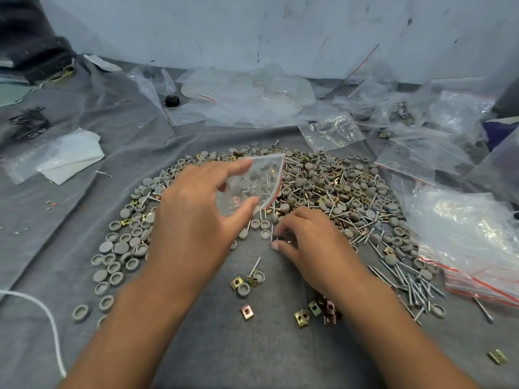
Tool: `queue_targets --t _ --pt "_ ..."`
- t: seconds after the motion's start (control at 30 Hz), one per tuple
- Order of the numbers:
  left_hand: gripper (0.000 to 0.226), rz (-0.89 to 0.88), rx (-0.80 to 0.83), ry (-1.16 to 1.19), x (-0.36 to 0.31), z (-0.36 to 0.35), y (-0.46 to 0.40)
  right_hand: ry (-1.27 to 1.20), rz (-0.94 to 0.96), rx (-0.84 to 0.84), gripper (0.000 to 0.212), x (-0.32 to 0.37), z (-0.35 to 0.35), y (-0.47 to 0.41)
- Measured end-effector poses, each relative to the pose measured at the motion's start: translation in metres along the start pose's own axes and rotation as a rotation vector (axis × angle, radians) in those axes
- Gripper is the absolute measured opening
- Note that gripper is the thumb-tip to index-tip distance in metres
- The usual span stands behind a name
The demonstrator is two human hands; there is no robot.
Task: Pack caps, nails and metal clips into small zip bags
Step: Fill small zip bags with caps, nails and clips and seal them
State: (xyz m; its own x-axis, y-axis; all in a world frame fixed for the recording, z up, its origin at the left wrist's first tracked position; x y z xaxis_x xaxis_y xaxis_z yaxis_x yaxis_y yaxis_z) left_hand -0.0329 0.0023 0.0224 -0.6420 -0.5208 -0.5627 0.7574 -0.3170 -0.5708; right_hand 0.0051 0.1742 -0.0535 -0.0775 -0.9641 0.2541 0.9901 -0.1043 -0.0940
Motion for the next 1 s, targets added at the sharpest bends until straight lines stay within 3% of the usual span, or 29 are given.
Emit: queue_targets --t 0.13,0.37,0.6,0.67,0.83,0.9,1.0 --pt "0.049 0.004 0.057 -0.014 0.001 -0.004 0.002 -0.025 -0.007 -0.007 0.01 -0.001 0.001 0.0" --pt "0.051 0.02 0.064 -0.005 0.002 -0.002 0.002 -0.087 -0.078 -0.058 0.018 -0.005 0.002 -0.004" --pt "0.052 0.017 0.113 -0.029 0.0 -0.008 0.004 -0.106 -0.115 -0.101 0.006 -0.006 0.003 -0.007" --pt "0.053 0.019 0.132 -0.049 0.0 -0.011 0.004 -0.217 -0.101 -0.198 0.01 -0.007 0.016 -0.004" --pt "0.057 0.025 0.155 -0.039 -0.001 -0.016 0.005 -0.413 0.157 -0.723 0.014 0.009 0.072 0.019" --pt "0.056 0.029 0.166 -0.02 -0.002 -0.018 0.004 -0.365 0.252 -0.741 0.016 0.02 0.073 0.021" --pt "0.055 0.034 0.158 -0.006 -0.002 -0.018 0.004 -0.342 0.234 -0.738 0.018 0.023 0.071 0.017"
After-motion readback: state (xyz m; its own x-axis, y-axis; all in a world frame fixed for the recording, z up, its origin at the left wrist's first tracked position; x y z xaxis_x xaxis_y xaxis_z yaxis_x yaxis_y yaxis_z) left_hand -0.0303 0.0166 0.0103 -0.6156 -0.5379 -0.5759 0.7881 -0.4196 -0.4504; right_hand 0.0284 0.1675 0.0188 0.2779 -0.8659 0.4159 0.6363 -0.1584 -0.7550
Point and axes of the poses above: each hand's wrist, its own y-axis away from the middle knuckle, its own z-axis out of the back of the hand, x = y × z, the point moved 5 cm from there along -y, towards the middle knuckle, and after that the axes turned 6 degrees about y, right-handed, at the moved point
